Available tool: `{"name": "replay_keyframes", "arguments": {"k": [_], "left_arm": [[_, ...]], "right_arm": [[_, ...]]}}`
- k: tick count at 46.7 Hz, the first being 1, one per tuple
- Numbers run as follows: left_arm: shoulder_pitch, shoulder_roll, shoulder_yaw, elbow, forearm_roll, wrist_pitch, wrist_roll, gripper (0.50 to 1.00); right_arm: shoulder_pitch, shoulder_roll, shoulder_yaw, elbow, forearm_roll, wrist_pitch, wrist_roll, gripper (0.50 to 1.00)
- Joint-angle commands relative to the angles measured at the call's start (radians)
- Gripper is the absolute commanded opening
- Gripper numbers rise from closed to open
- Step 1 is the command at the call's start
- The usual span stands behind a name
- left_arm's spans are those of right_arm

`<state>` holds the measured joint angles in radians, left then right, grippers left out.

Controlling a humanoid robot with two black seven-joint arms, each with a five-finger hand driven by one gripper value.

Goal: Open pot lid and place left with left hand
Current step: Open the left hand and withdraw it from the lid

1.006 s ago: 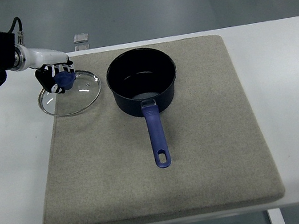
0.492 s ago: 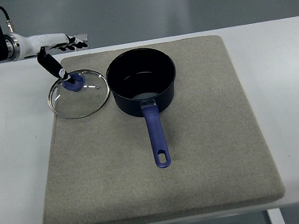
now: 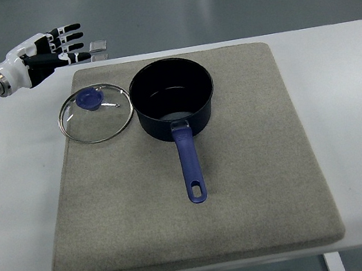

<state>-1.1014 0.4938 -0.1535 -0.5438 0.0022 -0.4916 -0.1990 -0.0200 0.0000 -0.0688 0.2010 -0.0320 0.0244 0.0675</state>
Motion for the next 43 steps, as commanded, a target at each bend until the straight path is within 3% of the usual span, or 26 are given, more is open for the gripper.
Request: {"name": "replay_keyframes", "arguments": {"k": [1, 11, 20, 25, 43], "left_arm": [[0.054, 0.000, -0.066, 0.001, -0.082, -0.047, 0.001, 0.992], [0.184, -0.015, -0.296, -0.002, -0.131, -0.091, 0.032, 0.992], [0.242, -0.060, -0.415, 0.001, -0.172, -0.081, 0.191, 0.992], [0.247, -0.060, -0.445, 0.002, -0.228, -0.079, 0.237, 0.992], [0.236, -0.049, -0.482, -0.002, -0.248, -0.082, 0.253, 0.992]], "right_arm": [[0.000, 0.000, 0.000, 0.000, 0.000, -0.001, 0.000, 0.917], [0.000, 0.000, 0.000, 0.000, 0.001, 0.000, 0.000, 0.917], [-0.001, 0.000, 0.000, 0.002, 0.001, 0.000, 0.000, 0.917], [-0.001, 0.000, 0.000, 0.000, 0.001, -0.001, 0.000, 0.917], [-0.001, 0.000, -0.003, 0.000, 0.001, 0.000, 0.000, 0.917]]}}
